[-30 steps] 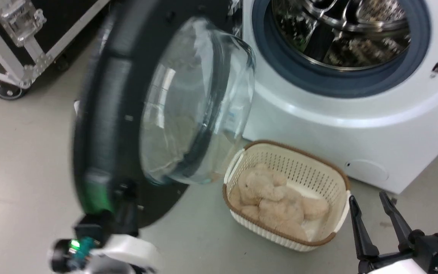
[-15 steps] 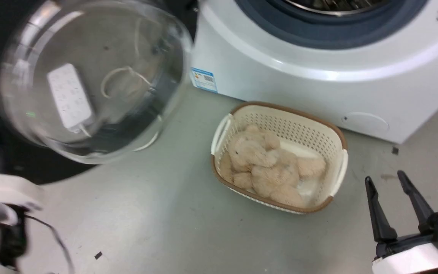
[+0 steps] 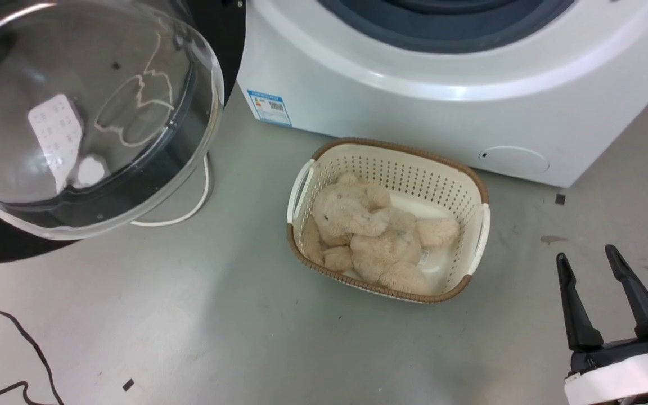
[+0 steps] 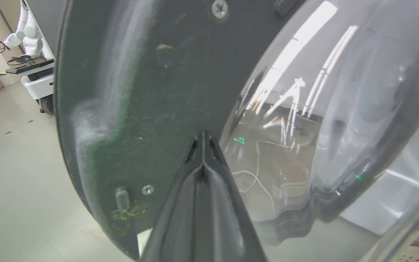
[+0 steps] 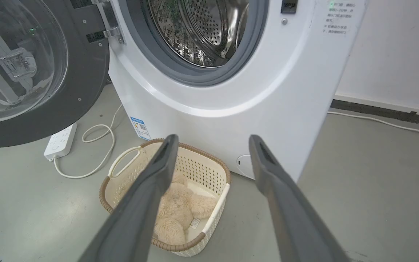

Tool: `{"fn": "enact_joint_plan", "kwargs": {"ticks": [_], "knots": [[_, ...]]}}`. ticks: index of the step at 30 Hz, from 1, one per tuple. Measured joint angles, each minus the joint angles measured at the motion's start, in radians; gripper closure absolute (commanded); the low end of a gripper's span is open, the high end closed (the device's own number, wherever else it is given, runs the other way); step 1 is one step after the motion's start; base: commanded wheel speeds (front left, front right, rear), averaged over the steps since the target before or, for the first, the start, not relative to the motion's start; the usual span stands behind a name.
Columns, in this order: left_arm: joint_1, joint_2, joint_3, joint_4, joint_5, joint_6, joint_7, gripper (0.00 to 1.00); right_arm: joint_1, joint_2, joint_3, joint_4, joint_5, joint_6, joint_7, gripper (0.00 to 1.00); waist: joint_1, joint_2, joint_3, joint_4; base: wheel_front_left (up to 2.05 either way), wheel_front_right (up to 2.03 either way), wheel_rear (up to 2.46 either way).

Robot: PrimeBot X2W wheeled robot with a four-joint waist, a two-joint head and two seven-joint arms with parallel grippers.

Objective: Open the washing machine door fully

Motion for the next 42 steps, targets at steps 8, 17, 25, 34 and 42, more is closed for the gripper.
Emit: {"fn": "enact_joint_plan", "kwargs": {"ticks": [8, 17, 25, 34, 42], "knots": [[0.039, -0.015, -0.017, -0.126, 0.063, -0.005, -0.059, 1.0, 0.0, 0.045, -0.04, 0.039, -0.016, 0.0, -0.026, 0.0, -0.0002, 0.0, -0.081, -0.009, 0.0, 0.0, 0.0], [0.184, -0.116, -0.127, -0.401, 0.132, 0.007, -0.056, 1.0, 0.0, 0.085, -0.071, 0.047, -0.045, 0.0, -0.056, 0.0, -0.0003, 0.0, -0.19, -0.07, 0.0, 0.0, 0.0], [0.324, -0.215, -0.257, -0.497, 0.15, 0.034, -0.013, 1.0, 0.008, 0.111, -0.06, 0.059, -0.052, 0.0, -0.081, 0.0, -0.0003, 0.0, -0.251, -0.173, 0.0, 0.0, 0.0], [0.423, -0.304, -0.362, -0.43, 0.18, 0.059, -0.035, 0.0, 0.032, 0.117, -0.037, 0.079, -0.046, 0.0, -0.091, 0.0, -0.0001, 0.0, -0.278, -0.256, 0.0, 0.0, 0.0], [0.425, -0.322, -0.436, -0.359, 0.265, 0.074, -0.049, 0.0, 0.051, 0.119, -0.03, 0.106, -0.02, 0.0, -0.092, 0.0, -0.0001, 0.0, -0.293, -0.255, 0.0, 0.0, 0.0]]}}
